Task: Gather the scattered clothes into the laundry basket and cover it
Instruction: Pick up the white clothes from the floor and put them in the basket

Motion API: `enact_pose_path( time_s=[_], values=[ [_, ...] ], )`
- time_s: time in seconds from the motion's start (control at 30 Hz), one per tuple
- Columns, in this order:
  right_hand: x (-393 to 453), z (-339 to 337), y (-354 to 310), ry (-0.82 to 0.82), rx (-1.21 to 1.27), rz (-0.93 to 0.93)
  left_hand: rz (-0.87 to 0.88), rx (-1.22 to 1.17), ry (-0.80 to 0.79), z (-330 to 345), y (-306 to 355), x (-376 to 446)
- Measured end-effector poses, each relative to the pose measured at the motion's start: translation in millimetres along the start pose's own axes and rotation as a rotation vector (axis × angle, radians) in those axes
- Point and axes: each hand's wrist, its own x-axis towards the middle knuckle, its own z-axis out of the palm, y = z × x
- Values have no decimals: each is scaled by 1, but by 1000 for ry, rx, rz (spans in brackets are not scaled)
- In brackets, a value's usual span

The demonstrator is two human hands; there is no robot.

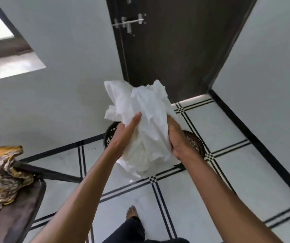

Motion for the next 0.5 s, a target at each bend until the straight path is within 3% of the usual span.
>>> enact_pose_path(
  time_s=[0.13, 0.33, 0.5],
  values=[
    [64, 41, 20, -39, 109, 131, -105, -2, 72, -48, -11, 52],
    [173, 63, 86, 107, 237, 378, -258, 79, 128, -88, -69, 157],
    [298, 63, 230, 193, 171, 572, -492, 138, 132, -97, -181, 261]
  ],
)
